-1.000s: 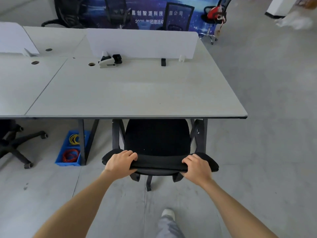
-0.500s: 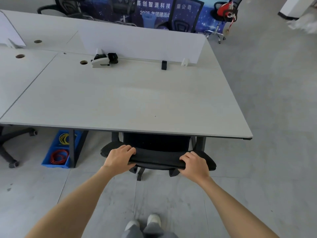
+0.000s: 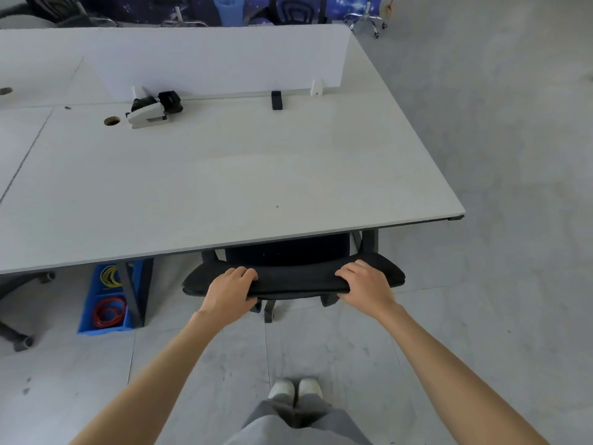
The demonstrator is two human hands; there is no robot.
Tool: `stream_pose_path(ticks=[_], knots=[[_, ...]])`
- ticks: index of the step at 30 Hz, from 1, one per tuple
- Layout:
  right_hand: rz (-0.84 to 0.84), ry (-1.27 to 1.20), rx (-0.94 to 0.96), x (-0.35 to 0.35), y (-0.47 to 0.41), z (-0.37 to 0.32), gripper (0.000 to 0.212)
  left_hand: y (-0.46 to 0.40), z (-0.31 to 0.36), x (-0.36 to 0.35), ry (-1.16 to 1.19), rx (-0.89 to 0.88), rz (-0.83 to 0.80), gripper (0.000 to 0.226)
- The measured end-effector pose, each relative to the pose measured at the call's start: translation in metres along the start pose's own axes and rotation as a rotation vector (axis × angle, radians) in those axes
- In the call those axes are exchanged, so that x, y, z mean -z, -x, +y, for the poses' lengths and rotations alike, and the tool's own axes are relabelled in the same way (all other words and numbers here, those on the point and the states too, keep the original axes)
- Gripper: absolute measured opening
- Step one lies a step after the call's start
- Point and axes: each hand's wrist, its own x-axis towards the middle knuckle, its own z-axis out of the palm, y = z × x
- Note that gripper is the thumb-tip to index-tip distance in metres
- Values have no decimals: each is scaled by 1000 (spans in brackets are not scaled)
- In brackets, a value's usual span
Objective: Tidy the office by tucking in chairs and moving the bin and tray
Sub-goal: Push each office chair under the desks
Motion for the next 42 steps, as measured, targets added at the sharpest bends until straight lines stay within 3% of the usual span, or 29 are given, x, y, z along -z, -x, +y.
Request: stream_pose_path(ticks=[2,5,9,13,17,19,25,28,32,37,42], knots=[[-4,-92,-15,4,7,-4,38,5,16,6,120,-40,-23,34],[153,-324,-83,15,41,-15,39,20,48,12,295,-142,52,35],[296,-771,-366,24,115,-33,38,48,83,2,516,-218,161,29],[427,-1171,-778,14,194,-39,31,71,102,-29,767,-114,-63,26],[580,-1274,-1107,-6,265,-42,23,84,121,-66,839,-70,-324,37],[663,-1269,-1230,-14,291,-44,27,76,141,-79,818,-115,-434,42],[889,-1250,-1490,-21,337,-6,26,0,277,-86,798,-435,-639,23],[942,-1259,-1524,-16,342,46,29,-54,361,-88,764,-600,-653,22],[985,-1284,-1482,2,338,161,29,-124,463,-99,788,-663,-615,22],[837,-1304,-1319,55,306,319,27,-195,544,-106,821,-527,-551,22],[713,-1325,-1059,121,235,450,27,-248,566,-100,803,-318,-407,29]])
